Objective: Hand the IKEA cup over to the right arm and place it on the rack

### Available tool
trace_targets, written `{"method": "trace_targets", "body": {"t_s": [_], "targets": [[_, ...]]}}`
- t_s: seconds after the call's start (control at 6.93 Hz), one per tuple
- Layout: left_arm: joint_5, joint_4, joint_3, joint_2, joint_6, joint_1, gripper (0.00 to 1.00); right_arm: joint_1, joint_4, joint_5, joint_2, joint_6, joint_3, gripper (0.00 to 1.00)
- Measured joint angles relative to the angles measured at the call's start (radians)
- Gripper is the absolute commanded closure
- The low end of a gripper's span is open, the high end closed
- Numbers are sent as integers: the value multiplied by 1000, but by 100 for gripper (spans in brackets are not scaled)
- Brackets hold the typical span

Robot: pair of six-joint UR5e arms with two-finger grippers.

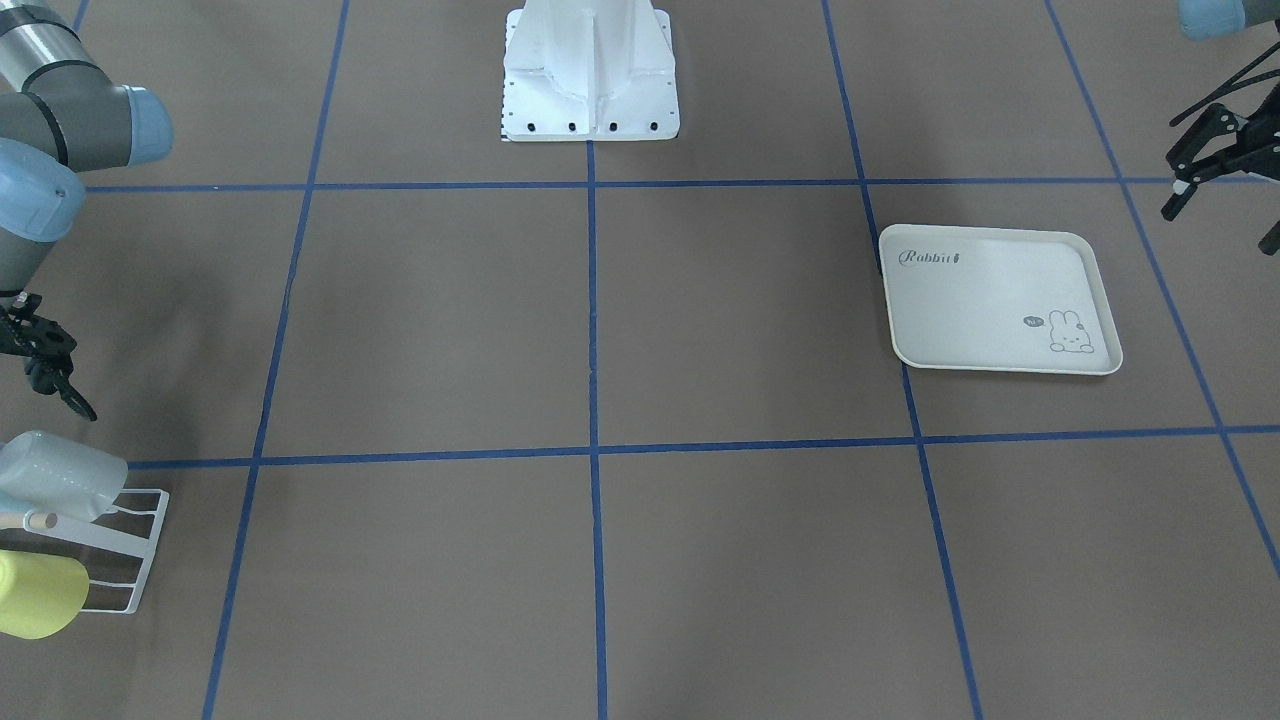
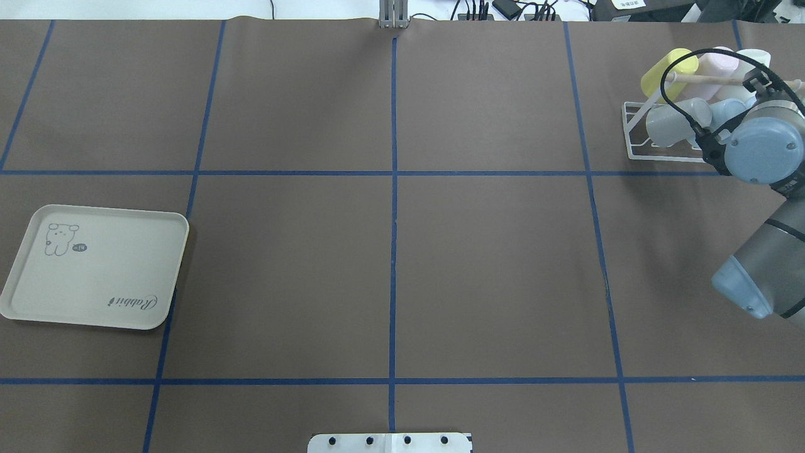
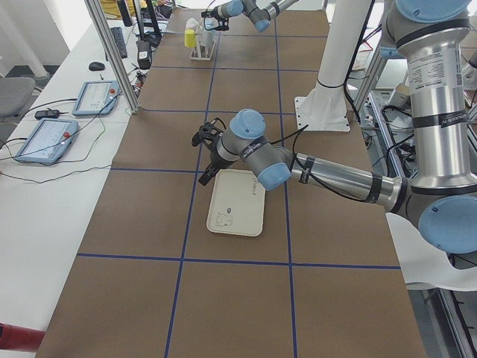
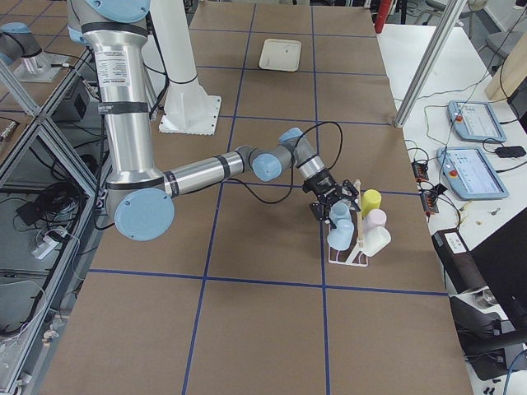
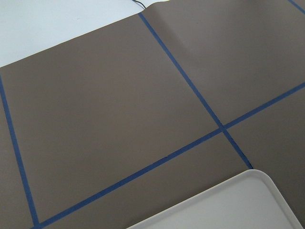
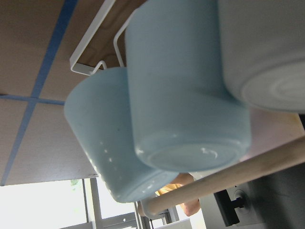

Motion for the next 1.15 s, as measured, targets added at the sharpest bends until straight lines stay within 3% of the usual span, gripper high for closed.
{"method": "trace_targets", "body": {"t_s": [0.14,0.29,0.58,0.87,1.15], "targets": [[0,0,-2,0,0,-1,0,33,6,38,6,5,15,1],[0,-1,-4,1,0,-1,0,98,9,131,8,7,26,2],[0,-10,-4,2,0,-2,0,263,10,383,2,44,31,1],[-1,-23,-3,6,0,-3,0,424,10,659,-53,302,30,1],[-1,-25,-5,23,8,-3,0,503,21,800,-164,737,45,0]]}}
